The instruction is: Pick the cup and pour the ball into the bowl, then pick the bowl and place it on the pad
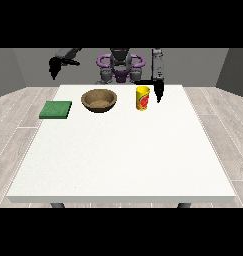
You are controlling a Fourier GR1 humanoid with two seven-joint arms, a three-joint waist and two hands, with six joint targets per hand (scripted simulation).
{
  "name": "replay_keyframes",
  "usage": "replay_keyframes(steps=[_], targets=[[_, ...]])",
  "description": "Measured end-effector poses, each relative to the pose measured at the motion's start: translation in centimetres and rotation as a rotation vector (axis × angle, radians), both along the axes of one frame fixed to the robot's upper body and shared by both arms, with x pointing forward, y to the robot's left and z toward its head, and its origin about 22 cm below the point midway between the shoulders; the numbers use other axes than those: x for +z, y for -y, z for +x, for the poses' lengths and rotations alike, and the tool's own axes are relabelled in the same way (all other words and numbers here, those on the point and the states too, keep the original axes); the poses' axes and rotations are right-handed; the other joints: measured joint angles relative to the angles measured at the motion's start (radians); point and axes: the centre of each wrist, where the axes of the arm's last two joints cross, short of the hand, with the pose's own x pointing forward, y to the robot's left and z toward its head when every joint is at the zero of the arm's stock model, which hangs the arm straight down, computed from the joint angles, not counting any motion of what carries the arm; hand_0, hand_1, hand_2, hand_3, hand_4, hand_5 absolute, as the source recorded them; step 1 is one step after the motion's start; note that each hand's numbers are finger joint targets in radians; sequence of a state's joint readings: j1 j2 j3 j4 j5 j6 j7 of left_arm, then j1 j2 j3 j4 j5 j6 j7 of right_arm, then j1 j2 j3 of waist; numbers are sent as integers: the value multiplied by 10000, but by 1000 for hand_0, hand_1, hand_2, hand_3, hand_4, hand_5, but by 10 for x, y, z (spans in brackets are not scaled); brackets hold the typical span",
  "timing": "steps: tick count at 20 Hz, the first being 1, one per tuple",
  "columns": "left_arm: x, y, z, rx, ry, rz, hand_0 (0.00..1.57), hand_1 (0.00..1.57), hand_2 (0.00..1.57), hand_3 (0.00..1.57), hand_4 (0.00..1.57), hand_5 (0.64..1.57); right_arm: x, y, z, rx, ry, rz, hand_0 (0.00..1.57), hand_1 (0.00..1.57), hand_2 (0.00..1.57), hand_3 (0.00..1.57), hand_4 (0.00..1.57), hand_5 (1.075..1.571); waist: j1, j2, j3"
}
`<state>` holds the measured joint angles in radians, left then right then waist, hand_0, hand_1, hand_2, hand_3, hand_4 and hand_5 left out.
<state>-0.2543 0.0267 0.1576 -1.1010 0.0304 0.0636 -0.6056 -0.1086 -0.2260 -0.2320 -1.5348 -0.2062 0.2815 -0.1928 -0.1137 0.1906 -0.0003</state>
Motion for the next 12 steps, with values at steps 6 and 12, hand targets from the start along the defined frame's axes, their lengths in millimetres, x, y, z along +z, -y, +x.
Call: replay_keyframes(steps=[6,12], targets=[[-18,7,18,174,130,119,0,0,0,0,0,1520,-6,7,6,95,205,9,0,0,0,0,0,1571,-115,329,-3],[-36,12,22,282,144,180,0,0,0,0,0,1524,-10,6,8,184,248,-69,0,0,0,0,0,1571,-205,476,0]])
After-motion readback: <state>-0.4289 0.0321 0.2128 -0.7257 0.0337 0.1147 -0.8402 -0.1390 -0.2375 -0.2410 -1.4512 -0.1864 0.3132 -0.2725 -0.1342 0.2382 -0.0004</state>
